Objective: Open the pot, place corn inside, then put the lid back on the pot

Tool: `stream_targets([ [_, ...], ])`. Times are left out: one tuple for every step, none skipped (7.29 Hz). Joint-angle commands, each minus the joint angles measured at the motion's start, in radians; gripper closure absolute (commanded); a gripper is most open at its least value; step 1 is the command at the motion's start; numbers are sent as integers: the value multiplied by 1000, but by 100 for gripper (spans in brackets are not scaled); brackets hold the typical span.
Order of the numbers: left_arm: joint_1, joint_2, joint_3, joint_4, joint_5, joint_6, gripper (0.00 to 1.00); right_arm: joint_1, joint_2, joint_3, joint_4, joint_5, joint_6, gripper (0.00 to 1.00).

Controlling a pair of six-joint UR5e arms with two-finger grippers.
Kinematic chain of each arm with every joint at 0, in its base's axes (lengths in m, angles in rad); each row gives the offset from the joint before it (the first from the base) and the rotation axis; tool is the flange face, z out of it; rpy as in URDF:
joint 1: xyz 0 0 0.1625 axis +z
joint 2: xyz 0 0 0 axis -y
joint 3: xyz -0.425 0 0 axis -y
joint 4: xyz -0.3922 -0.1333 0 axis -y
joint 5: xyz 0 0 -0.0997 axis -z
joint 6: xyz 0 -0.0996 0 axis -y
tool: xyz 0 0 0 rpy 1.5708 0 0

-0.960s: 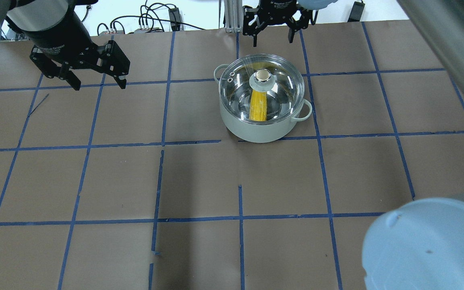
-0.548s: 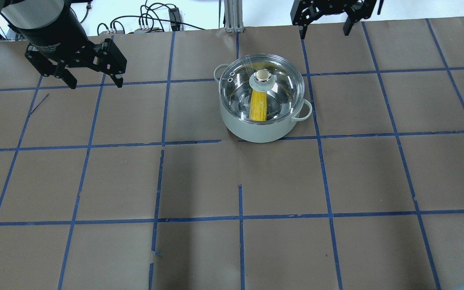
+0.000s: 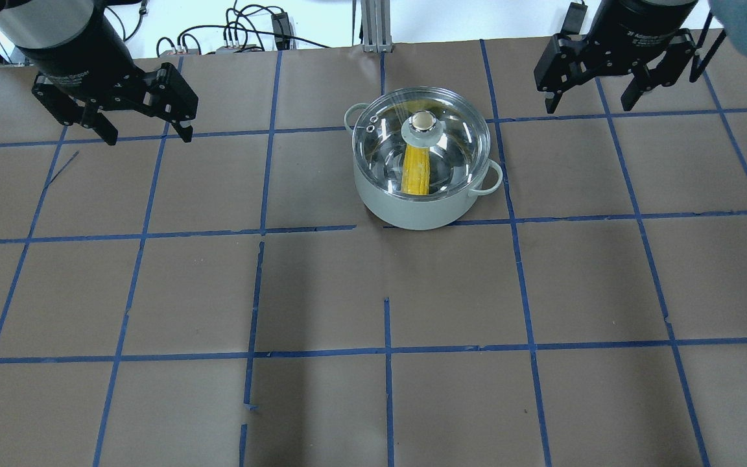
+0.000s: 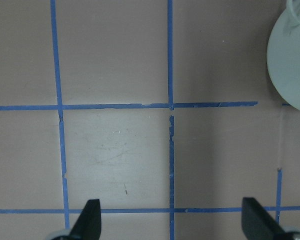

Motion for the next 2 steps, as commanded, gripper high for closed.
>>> stream_targets([
  [1, -6, 9, -11, 1, -1, 0, 2, -3, -9, -1, 11, 0, 0],
  [1, -6, 9, -11, 1, -1, 0, 5, 0, -21, 0, 13, 0, 0],
])
